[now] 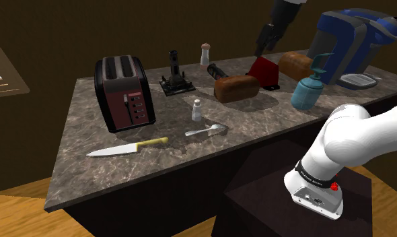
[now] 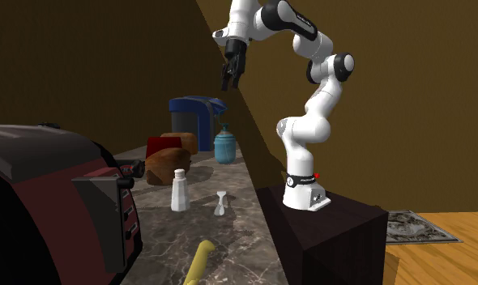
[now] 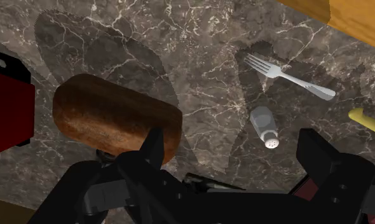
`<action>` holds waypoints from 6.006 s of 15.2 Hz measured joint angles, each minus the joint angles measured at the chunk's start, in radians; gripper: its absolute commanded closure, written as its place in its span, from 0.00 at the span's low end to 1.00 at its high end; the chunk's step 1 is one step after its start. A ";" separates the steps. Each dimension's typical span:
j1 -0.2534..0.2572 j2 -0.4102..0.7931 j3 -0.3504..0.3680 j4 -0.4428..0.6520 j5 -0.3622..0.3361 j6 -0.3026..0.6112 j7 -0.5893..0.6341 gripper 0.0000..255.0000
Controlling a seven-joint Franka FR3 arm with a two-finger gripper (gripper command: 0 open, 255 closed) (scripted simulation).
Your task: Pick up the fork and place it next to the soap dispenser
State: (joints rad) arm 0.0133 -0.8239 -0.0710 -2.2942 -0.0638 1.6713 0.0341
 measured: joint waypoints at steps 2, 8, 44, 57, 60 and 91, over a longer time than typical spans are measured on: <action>0.007 0.003 0.001 -0.014 -0.001 0.017 -0.011 0.00; 0.084 0.066 0.001 -0.129 -0.019 0.196 -0.140 0.00; 0.318 0.675 0.036 -0.367 -0.161 1.043 -0.559 1.00; 0.321 0.649 0.035 -0.359 -0.149 1.010 -0.570 1.00; 0.327 0.614 0.034 -0.348 -0.136 0.964 -0.582 1.00; 0.354 0.386 0.032 -0.107 -0.071 0.497 -0.656 1.00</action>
State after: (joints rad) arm 0.3672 -0.4380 -0.0393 -2.4015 -0.1345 2.1680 -0.6216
